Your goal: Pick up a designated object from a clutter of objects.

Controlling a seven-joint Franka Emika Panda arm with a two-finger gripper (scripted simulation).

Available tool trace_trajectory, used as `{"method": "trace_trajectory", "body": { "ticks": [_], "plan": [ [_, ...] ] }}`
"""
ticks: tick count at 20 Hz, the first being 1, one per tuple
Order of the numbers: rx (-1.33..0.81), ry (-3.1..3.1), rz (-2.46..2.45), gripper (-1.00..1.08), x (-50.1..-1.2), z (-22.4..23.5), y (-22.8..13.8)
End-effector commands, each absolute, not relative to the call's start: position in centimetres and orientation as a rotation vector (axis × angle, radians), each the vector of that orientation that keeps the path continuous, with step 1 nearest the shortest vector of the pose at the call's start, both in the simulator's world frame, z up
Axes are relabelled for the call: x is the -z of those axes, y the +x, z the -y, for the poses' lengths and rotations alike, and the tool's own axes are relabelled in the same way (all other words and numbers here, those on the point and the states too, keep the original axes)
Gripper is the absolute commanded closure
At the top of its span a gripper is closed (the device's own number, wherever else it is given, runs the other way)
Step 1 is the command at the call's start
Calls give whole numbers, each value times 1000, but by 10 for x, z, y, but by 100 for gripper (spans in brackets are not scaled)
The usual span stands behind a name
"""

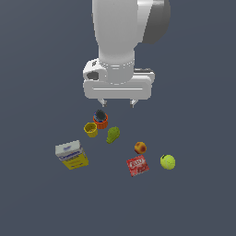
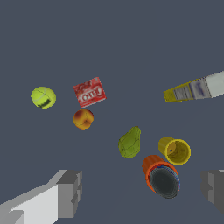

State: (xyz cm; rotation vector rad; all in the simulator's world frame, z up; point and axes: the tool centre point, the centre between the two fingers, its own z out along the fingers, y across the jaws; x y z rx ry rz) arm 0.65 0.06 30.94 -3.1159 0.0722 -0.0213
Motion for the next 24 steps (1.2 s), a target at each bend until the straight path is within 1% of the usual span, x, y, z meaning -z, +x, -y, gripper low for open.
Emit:
{"method": "trace_trajectory", "body": {
  "ticks": [1,12,18,24],
  "plan": [
    [21,-3116,-72,-92,-309,-1,7],
    [76,-3107,-67,-92,-327,-2,15],
    [71,-3108,-99,-92,-318,-6,18],
    [62,-3109,-181,-92,-296,-16,26]
  ]
}}
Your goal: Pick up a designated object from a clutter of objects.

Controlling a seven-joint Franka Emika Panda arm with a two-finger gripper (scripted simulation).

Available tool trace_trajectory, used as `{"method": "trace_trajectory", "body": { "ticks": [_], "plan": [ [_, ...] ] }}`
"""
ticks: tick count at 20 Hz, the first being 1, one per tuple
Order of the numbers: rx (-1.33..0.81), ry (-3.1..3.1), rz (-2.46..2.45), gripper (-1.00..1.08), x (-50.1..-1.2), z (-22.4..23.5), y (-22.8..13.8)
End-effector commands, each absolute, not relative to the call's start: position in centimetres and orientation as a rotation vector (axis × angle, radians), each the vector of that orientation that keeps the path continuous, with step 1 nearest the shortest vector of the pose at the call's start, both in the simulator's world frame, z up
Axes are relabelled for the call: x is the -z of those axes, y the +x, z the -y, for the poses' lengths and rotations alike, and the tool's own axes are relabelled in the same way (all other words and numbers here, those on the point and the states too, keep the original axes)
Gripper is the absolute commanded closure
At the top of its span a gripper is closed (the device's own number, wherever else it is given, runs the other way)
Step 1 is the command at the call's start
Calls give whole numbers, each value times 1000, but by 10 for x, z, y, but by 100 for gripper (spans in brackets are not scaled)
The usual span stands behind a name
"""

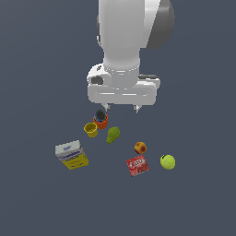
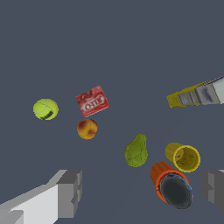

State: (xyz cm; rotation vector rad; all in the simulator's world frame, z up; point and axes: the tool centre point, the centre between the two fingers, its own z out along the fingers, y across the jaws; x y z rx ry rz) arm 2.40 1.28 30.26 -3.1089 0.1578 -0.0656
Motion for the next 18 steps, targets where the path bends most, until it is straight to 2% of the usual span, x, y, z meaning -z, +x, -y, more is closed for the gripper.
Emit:
{"method": "trace_trajectory", "body": {
  "ticks": [1,18],
  "plan": [
    [60,-3109,-199,-92,-291,-18,28],
    [21,-3067,-646,-92,-162,-79,48]
  ]
}}
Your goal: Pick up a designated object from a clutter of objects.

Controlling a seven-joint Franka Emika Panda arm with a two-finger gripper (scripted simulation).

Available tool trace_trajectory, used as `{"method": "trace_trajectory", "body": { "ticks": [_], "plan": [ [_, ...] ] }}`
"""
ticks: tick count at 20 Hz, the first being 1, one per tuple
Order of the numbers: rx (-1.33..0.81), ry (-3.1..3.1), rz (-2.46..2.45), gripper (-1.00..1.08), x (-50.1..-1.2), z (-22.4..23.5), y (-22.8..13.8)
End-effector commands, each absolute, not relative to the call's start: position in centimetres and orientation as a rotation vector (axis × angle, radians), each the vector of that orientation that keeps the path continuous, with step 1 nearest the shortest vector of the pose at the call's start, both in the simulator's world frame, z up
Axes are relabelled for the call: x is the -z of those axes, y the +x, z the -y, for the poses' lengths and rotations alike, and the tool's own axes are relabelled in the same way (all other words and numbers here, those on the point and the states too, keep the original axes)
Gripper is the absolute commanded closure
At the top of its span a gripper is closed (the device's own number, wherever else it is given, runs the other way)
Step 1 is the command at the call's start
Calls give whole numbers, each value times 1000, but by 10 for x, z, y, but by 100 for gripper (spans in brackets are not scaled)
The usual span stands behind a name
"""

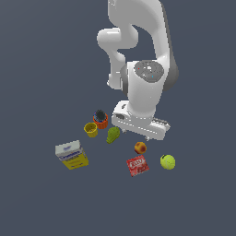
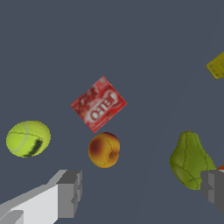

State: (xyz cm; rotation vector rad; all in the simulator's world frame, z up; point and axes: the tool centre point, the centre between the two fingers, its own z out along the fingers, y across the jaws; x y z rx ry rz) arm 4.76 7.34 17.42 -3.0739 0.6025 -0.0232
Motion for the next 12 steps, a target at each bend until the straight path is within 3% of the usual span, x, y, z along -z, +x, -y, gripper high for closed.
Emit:
{"method": "trace_trajectory", "body": {
  "ticks": [1,12],
  "plan": [
    [18,-3062,-672,-92,-154,-83,48],
    [3,-3020,-864,-92,-94,-111,43]
  ]
}}
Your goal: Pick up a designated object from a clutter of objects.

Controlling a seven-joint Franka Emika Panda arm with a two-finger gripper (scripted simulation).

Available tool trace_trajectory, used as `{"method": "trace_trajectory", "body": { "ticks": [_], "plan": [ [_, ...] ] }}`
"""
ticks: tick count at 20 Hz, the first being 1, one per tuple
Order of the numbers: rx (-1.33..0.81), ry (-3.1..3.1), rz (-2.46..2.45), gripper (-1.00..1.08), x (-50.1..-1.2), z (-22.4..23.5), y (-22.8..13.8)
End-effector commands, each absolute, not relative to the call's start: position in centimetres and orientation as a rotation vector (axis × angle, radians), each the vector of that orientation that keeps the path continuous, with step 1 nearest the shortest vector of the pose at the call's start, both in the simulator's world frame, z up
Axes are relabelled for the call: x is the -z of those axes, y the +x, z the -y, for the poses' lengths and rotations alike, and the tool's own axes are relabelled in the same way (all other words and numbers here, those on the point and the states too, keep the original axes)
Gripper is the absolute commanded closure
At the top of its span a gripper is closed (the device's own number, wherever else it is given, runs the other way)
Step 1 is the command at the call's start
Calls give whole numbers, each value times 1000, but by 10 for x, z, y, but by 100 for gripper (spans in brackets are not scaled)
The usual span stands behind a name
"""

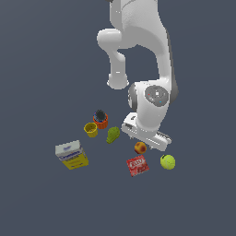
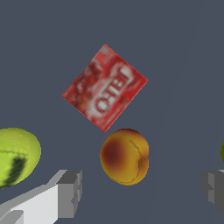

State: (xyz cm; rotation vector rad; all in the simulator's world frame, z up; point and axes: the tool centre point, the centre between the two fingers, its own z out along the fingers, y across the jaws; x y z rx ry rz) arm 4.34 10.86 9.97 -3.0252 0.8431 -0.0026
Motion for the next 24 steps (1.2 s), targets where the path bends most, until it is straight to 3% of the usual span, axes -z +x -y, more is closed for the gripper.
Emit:
{"method": "trace_trajectory", "body": {
  "ticks": [1,12,24],
  "plan": [
    [2,-3017,-873,-92,-91,-112,43],
    [-1,-3012,-892,-92,-79,-116,41],
    [0,-3011,-897,-92,-34,-116,41]
  ]
}}
